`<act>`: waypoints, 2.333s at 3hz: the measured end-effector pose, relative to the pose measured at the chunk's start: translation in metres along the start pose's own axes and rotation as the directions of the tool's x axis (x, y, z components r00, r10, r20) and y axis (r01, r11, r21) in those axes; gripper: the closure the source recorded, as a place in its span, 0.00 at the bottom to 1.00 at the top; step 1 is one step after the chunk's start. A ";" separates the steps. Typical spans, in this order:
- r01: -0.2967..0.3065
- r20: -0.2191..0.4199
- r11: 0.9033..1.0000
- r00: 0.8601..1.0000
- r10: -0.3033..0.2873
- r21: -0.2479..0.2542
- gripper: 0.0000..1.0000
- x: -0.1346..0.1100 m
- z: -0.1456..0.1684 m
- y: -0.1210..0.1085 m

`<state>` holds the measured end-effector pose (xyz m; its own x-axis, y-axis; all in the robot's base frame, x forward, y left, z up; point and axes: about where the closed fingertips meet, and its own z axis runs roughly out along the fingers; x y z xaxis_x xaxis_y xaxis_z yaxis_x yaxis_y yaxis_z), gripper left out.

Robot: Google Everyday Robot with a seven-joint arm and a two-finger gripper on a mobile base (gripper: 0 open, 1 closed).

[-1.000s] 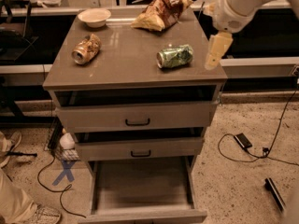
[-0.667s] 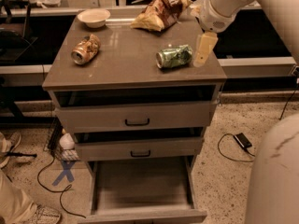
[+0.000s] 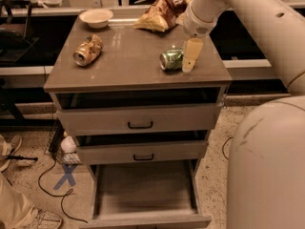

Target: Place green can into bottom drawer

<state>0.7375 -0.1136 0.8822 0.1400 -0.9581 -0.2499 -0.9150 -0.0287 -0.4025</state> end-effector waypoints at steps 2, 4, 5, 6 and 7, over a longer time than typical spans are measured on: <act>0.035 -0.009 0.995 0.999 -0.035 -0.095 0.25 -0.019 0.038 0.007; 0.029 -0.018 0.990 0.999 -0.031 -0.141 0.80 -0.017 0.045 0.020; -0.026 -0.058 0.994 0.998 0.020 -0.110 0.99 0.002 0.014 0.035; -0.107 -0.105 0.992 0.990 0.100 -0.069 1.00 0.024 -0.040 0.076; -0.183 -0.134 0.981 0.976 0.172 -0.069 1.00 0.038 -0.078 0.124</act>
Offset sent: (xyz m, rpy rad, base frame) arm 0.0058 0.0352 -0.0349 -0.0516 0.1061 0.0653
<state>0.5996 -0.1754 0.8910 -0.0719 -0.9782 -0.1951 -0.9491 0.1273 -0.2881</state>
